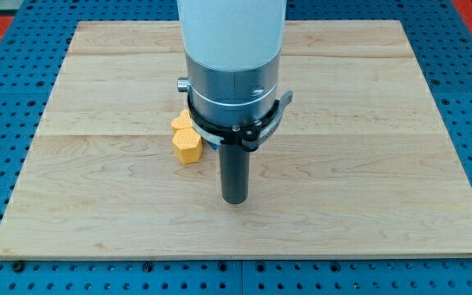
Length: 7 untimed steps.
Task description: Slide the blue cube towards top left
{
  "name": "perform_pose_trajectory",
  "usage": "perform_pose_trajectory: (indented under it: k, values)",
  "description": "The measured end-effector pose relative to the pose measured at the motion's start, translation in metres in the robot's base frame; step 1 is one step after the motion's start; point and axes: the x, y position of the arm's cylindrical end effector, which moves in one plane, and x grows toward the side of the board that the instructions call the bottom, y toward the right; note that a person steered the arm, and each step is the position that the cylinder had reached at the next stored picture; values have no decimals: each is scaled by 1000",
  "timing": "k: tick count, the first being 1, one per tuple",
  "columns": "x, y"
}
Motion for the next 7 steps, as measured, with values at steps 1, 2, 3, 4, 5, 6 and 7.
perform_pose_trajectory:
  k: [1, 2, 3, 4, 5, 6, 7]
  values:
    - [4, 0]
    - [-1, 7]
    - [-68, 20]
    - [-151, 63]
    - [-154, 108]
    - [-127, 60]
    - [-84, -11]
